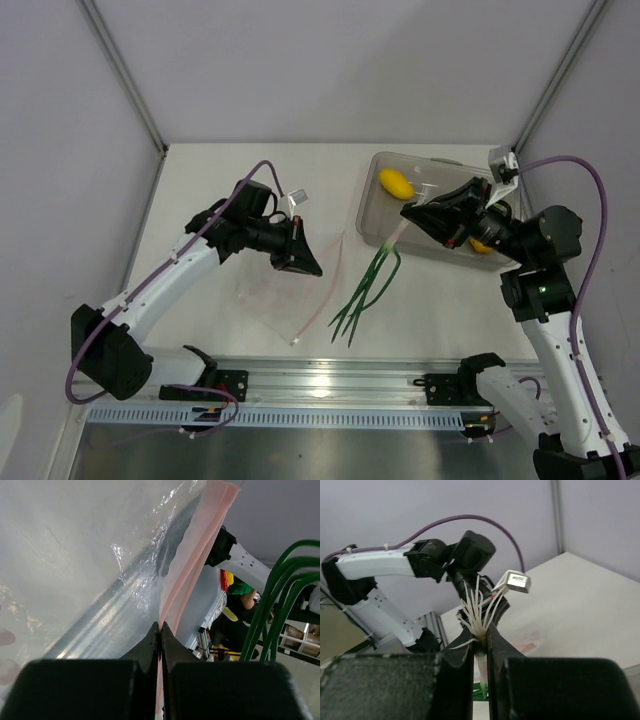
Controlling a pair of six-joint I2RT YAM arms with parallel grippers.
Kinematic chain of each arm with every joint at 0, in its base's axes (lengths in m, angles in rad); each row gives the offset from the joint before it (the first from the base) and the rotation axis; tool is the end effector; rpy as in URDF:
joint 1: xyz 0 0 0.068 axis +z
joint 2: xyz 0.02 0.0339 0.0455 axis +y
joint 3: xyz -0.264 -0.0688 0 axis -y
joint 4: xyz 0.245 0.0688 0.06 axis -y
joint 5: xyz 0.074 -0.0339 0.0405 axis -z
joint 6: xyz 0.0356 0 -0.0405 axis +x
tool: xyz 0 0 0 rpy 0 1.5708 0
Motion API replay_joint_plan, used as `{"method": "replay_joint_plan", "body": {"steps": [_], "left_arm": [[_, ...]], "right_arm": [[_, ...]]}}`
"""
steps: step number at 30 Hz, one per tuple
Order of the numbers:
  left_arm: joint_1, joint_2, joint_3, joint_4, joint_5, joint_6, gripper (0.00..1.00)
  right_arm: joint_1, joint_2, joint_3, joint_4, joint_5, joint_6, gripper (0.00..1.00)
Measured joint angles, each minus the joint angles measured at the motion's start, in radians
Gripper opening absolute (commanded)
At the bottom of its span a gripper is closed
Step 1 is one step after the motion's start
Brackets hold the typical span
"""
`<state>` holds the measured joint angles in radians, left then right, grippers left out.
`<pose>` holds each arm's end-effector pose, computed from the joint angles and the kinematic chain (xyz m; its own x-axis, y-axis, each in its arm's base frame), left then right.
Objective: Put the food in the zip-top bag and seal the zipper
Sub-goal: Place the fake vegetable in the zipper food storage bag.
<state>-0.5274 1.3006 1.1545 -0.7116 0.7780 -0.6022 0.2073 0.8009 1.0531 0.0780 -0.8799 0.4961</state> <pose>0.2170 -0.1553 0.3165 -0.9664 0.0959 -0.2384 0.2522 0.5324 -0.8080 0.1411 0.0577 0.4536 -0.1230 0.2841 -0.9509 -0.8938 0.3847 0.2305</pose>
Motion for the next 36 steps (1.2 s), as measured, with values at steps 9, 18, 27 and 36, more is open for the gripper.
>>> {"method": "replay_joint_plan", "body": {"steps": [9, 18, 27, 36], "left_arm": [[-0.001, -0.007, 0.0, 0.022, 0.049, -0.028, 0.01], [-0.001, -0.05, -0.007, 0.055, 0.077, -0.054, 0.01], [-0.001, -0.068, -0.03, 0.066, 0.098, -0.061, 0.01], [-0.001, -0.068, -0.03, 0.066, 0.098, -0.062, 0.01]], "right_arm": [[0.31, 0.047, -0.009, 0.038, 0.158, -0.055, 0.0], [0.436, 0.118, -0.076, 0.13, 0.315, -0.084, 0.0], [0.453, 0.153, -0.129, 0.237, 0.393, -0.053, 0.0], [0.5, 0.153, -0.129, 0.264, 0.42, -0.04, 0.0]]}}
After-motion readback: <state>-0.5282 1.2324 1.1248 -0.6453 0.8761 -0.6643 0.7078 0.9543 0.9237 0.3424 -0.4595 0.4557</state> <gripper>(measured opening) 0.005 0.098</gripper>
